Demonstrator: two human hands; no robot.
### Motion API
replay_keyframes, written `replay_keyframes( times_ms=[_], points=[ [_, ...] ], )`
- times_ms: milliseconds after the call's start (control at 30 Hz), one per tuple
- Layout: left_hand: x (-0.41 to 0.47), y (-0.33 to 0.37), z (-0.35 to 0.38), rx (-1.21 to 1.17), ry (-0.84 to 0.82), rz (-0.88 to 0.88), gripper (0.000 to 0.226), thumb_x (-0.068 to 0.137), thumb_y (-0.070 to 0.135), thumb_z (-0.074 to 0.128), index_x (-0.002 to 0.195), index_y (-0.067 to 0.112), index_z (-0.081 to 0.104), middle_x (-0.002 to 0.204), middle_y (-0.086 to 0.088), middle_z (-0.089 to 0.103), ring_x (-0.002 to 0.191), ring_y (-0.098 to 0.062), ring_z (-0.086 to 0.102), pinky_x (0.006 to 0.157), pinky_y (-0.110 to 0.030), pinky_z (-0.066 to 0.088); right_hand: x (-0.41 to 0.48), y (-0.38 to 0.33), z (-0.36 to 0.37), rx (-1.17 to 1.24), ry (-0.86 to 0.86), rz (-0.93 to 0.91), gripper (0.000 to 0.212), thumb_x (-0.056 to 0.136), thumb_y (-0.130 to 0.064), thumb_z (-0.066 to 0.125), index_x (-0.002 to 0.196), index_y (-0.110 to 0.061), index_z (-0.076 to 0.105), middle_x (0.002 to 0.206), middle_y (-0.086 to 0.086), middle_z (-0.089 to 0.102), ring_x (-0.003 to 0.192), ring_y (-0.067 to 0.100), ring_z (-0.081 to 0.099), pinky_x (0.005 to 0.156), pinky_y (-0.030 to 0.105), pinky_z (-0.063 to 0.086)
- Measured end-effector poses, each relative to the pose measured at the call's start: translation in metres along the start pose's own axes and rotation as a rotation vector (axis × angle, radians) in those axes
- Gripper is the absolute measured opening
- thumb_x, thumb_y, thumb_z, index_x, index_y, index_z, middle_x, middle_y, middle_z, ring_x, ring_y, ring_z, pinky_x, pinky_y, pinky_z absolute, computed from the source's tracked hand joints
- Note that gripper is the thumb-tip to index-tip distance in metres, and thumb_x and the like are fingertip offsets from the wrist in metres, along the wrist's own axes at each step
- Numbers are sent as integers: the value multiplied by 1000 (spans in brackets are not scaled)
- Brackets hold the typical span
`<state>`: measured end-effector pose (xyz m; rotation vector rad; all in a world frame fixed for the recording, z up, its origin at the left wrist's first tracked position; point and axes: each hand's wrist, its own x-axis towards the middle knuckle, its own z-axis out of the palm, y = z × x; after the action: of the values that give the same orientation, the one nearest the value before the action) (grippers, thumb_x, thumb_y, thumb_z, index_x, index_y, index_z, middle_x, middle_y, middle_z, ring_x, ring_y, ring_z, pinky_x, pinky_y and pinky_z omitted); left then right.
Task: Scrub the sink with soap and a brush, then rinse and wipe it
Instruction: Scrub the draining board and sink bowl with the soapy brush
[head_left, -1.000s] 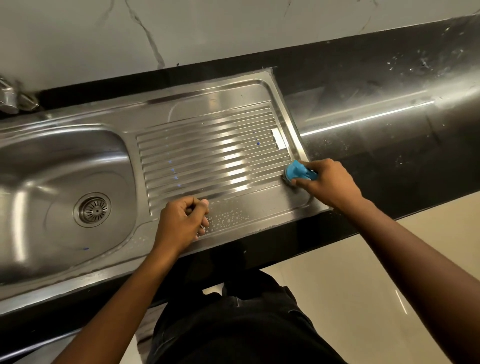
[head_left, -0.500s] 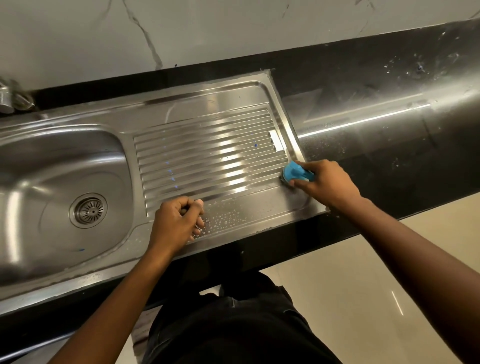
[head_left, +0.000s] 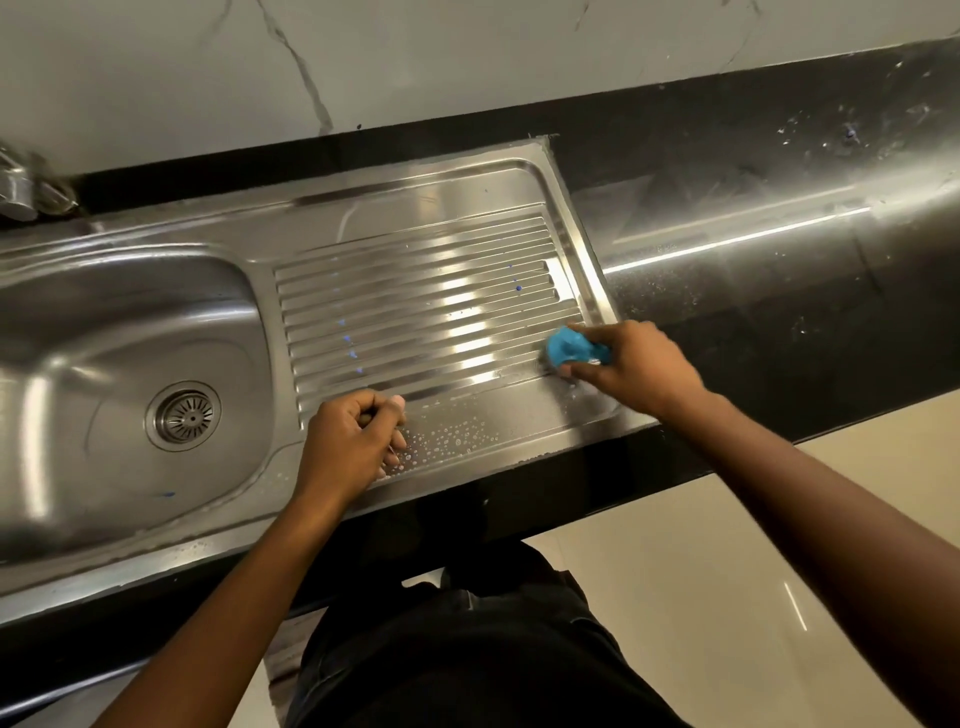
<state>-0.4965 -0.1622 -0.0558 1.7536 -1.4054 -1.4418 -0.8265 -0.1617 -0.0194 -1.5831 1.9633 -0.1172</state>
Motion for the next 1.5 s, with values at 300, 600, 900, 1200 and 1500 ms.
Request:
replay_keyframes(
  times_ms=[300,600,900,1200,1500],
  points=[
    [-2,-6,-8,-11,14,-27,29,105,25,64,83,9,73,67,-9,73,53,-18,65,53,-30,52,18,-53,33,101,63,-59,60,90,-47,77,143,-24,61,133,2,71,111,17,70,101,42,57],
    [-5,-4,-23,-8,58,-18,28,104,25,64,83,10,74,67,-10,73,54,-18,65,49,-26,52,0,-49,44,-7,-58,-182,60,92,-51,73,146,-34,57,130,-3,72,109,12,70,99,42,58],
    [-8,-9,-32,-20,70,-33,28,104,24,65,82,8,74,66,-10,73,53,-18,65,49,-27,52,11,-53,35,14,29,-75,62,93,-49,73,147,-23,56,135,5,69,114,19,69,99,39,55],
    [-9,-17,-54,-2,118,-27,29,104,27,64,84,9,74,67,-8,74,53,-18,66,50,-28,53,8,-104,85,-53,-82,-281,61,90,-54,72,146,-40,56,130,-4,72,109,19,70,93,38,57],
    [-16,-32,-73,-31,145,-44,30,105,26,64,83,7,73,67,-10,73,54,-20,66,48,-27,53,15,-88,74,-85,4,-157,60,88,-60,72,143,-39,60,121,-2,75,104,22,71,87,36,57]
  ],
)
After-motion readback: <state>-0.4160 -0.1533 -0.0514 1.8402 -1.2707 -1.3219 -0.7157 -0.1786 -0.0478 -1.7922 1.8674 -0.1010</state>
